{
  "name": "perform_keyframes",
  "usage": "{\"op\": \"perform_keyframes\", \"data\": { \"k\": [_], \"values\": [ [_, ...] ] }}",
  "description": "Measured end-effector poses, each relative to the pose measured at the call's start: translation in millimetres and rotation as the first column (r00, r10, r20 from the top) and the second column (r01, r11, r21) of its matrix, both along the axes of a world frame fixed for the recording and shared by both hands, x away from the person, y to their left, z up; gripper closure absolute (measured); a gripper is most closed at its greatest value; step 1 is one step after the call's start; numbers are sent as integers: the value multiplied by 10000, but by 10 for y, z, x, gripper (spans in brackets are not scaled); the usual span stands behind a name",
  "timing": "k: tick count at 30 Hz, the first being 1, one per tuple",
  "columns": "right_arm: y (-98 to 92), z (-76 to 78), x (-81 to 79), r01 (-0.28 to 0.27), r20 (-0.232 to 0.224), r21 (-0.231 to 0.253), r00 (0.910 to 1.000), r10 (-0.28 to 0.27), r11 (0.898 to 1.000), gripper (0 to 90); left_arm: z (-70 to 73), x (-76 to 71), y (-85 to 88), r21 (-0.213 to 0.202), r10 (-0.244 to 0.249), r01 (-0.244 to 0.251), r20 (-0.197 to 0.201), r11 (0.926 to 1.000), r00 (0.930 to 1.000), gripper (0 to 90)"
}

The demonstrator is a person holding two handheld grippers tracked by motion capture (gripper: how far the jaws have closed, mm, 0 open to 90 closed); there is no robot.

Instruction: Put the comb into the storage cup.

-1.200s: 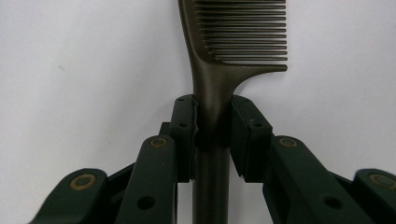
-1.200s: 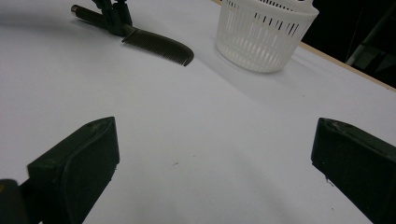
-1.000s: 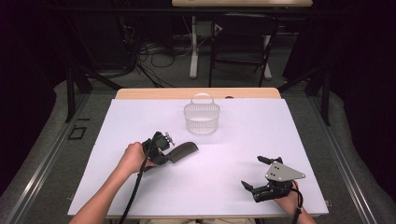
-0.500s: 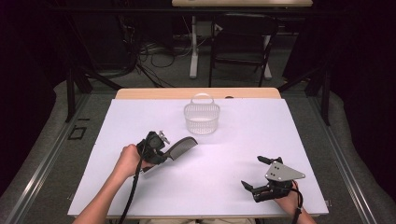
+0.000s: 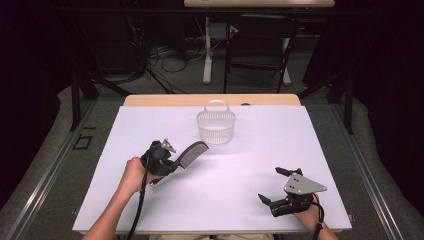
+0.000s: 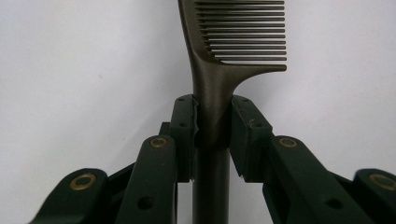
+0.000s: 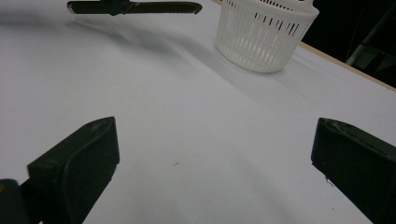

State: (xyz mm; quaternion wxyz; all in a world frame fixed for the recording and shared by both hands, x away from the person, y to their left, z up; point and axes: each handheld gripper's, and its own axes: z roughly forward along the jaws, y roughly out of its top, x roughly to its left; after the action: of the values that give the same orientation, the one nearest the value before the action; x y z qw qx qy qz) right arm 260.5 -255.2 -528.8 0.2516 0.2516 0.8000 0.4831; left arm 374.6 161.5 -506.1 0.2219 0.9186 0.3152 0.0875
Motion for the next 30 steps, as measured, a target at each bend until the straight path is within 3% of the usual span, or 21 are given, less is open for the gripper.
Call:
{"op": "perform_keyframes", "data": {
  "k": [30],
  "values": [
    [0, -5, 6, -23, -69, -11, 10000, 23, 10000, 6, 67, -79, 160, -1151, 705, -599, 898, 9915, 9935, 723]
  ]
}}
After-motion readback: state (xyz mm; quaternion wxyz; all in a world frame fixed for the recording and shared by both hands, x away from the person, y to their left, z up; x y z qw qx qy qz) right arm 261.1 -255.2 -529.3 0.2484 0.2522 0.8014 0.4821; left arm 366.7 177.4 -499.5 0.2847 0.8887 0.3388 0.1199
